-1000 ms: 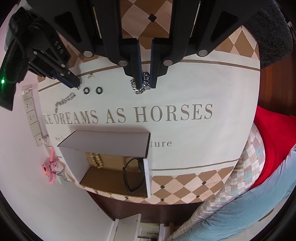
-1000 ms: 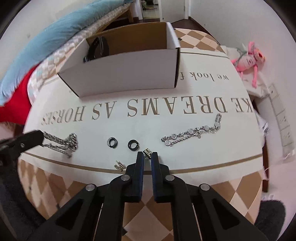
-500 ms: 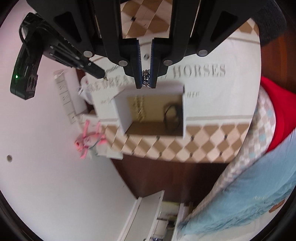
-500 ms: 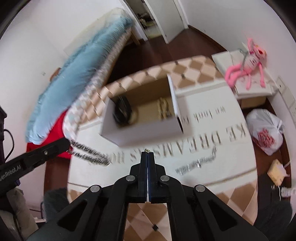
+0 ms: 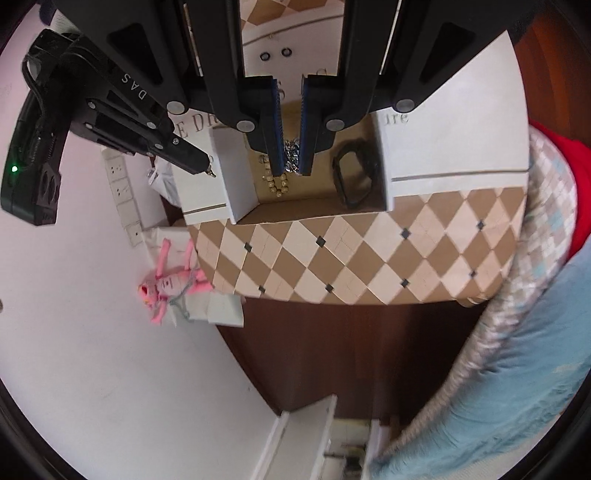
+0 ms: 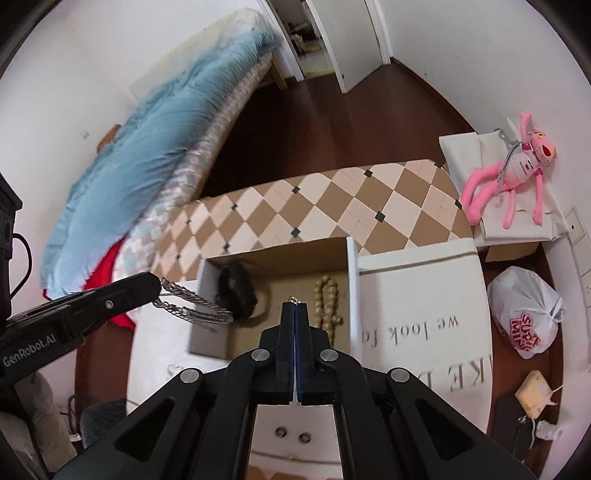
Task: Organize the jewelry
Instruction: 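Carry the chain bracelet and earring with both tools into the white box, then open both tools to release the chain bracelet and earring in the box, then withdraw both tools from the box back over the table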
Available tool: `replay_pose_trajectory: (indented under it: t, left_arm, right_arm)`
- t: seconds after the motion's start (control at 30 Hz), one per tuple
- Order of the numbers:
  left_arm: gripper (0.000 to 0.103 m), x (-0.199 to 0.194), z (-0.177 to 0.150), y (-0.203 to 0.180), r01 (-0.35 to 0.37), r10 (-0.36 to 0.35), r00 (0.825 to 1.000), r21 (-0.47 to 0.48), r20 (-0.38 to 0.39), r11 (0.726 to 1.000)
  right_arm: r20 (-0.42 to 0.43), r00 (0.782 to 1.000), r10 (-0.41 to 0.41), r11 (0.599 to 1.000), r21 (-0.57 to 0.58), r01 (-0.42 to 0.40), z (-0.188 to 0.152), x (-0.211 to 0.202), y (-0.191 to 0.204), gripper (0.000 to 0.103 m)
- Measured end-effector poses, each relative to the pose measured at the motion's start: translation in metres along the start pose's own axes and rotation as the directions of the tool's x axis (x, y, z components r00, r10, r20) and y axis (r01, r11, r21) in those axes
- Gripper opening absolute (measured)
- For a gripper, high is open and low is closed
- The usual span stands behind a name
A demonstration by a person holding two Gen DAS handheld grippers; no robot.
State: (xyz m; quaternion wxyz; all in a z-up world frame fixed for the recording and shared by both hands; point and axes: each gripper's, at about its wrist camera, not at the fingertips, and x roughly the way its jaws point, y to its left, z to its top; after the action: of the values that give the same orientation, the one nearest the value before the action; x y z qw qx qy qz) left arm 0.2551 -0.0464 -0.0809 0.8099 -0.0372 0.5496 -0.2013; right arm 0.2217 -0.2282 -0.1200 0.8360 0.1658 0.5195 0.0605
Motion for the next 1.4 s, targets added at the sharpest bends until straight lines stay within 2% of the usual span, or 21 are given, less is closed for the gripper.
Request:
replay_pose_trajectory:
  t: [0.1,0.27,0.33,0.37,0.4,0.43,0.47,0.5,0.57,0.63,0.67,0.7,0.77,0.83,0.93,1.13,1.4]
  left_arm:
    - [0.007,0.024,0.014,0.003,-0.029,0.028,0.998,-0.018,-0.049,0.999]
    - [0.009,0.043,0.030,0.018,-0.094,0.088,0.992,-0.060,-0.086,0.994]
    - [0.017,0.043,0.031,0.024,-0.143,0.138,0.987,-0.059,-0.079,0.988]
    - [0.039,0.042,0.030,0.026,-0.173,0.169,0.983,-0.058,-0.073,0.983]
    - [0.070,0.041,0.030,0.028,-0.190,0.186,0.980,-0.059,-0.065,0.980]
    - [0.080,0.038,0.027,0.031,-0.216,0.213,0.976,-0.060,-0.048,0.975]
    - [0.084,0.036,0.024,0.033,-0.237,0.236,0.971,-0.061,-0.032,0.969]
    - [0.084,0.035,0.022,0.036,-0.255,0.254,0.967,-0.059,-0.026,0.965]
    - [0.085,0.033,0.017,0.039,-0.289,0.289,0.957,-0.050,-0.017,0.956]
    - [0.099,0.031,0.010,0.043,-0.327,0.327,0.945,-0.050,-0.006,0.944]
    - [0.103,0.031,0.008,0.045,-0.338,0.338,0.941,-0.053,-0.001,0.940]
    - [0.103,0.031,0.003,0.047,-0.357,0.358,0.934,-0.054,0.011,0.933]
    - [0.103,0.029,-0.007,0.049,-0.381,0.383,0.923,-0.057,0.028,0.923]
    - [0.103,0.028,-0.016,0.050,-0.388,0.391,0.920,-0.060,0.039,0.920]
    - [0.103,0.029,-0.031,0.052,-0.394,0.397,0.917,-0.069,0.039,0.916]
    - [0.103,0.033,-0.050,0.051,-0.404,0.406,0.914,-0.076,0.017,0.912]
    - [0.103,0.013,-0.065,0.044,-0.395,0.401,0.915,-0.091,0.048,0.914]
  right_arm:
    - [-0.043,0.999,-0.033,0.999,-0.023,0.032,0.013,0.020,-0.002,0.000]
    - [-0.107,0.990,-0.093,0.995,-0.037,0.090,0.033,0.048,-0.007,0.001]
    - [-0.128,0.985,-0.112,0.994,-0.032,0.109,0.038,0.055,-0.011,0.002]
    - [-0.128,0.985,-0.119,0.993,-0.031,0.116,0.039,0.056,-0.012,0.005]
    - [-0.130,0.984,-0.122,0.992,-0.025,0.120,0.040,0.056,-0.015,0.015]
    - [-0.138,0.984,-0.112,0.994,-0.018,0.111,0.041,0.056,-0.017,0.022]
    - [-0.141,0.984,-0.110,0.994,-0.018,0.109,0.041,0.057,-0.018,0.039]
    - [-0.133,0.983,-0.128,0.992,-0.021,0.126,0.041,0.056,-0.018,0.047]
    - [-0.124,0.983,-0.138,0.990,-0.023,0.136,0.040,0.053,-0.019,0.048]
    - [-0.111,0.979,-0.170,0.985,-0.037,0.167,0.038,0.050,-0.017,0.050]
    - [-0.106,0.975,-0.195,0.980,-0.052,0.190,0.036,0.049,-0.016,0.063]
    - [-0.101,0.971,-0.219,0.975,-0.064,0.213,0.035,0.049,-0.014,0.082]
    - [-0.084,0.955,-0.285,0.955,-0.104,0.276,0.028,0.048,-0.009,0.102]
    - [-0.072,0.937,-0.343,0.933,-0.142,0.331,0.019,0.049,-0.005,0.103]
    - [-0.073,0.926,-0.371,0.919,-0.172,0.355,0.003,0.052,0.000,0.103]
    - [-0.084,0.927,-0.367,0.920,-0.178,0.348,-0.018,0.058,0.002,0.103]
    - [-0.060,0.938,-0.342,0.930,-0.166,0.328,-0.029,0.043,0.010,0.103]
